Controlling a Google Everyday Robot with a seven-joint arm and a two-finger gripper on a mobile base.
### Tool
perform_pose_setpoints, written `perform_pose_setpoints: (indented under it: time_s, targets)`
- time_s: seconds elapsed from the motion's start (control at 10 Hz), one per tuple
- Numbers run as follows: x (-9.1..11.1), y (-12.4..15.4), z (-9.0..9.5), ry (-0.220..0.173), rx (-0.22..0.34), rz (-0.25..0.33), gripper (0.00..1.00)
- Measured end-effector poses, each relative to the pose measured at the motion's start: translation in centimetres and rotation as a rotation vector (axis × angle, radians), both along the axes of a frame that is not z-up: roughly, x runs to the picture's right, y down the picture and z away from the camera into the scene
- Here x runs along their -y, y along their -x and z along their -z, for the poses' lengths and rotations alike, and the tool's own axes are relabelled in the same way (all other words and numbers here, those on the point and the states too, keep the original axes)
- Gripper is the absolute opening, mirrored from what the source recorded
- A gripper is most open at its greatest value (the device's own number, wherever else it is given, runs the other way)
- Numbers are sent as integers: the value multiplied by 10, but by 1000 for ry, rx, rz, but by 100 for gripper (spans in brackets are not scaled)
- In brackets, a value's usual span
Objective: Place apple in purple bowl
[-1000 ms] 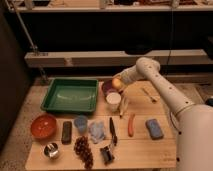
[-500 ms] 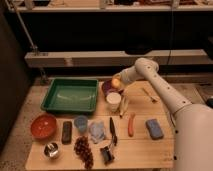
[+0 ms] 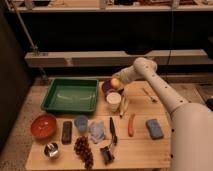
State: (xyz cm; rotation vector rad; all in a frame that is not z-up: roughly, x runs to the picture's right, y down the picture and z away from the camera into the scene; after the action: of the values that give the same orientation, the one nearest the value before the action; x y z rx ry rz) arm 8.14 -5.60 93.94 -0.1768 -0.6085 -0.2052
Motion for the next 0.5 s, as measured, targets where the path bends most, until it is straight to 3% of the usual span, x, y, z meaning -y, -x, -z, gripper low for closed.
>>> perform_pose_setpoints:
  time_s: [0.5]
  targets:
    - [3,-1,-7,7,-1,-13,0]
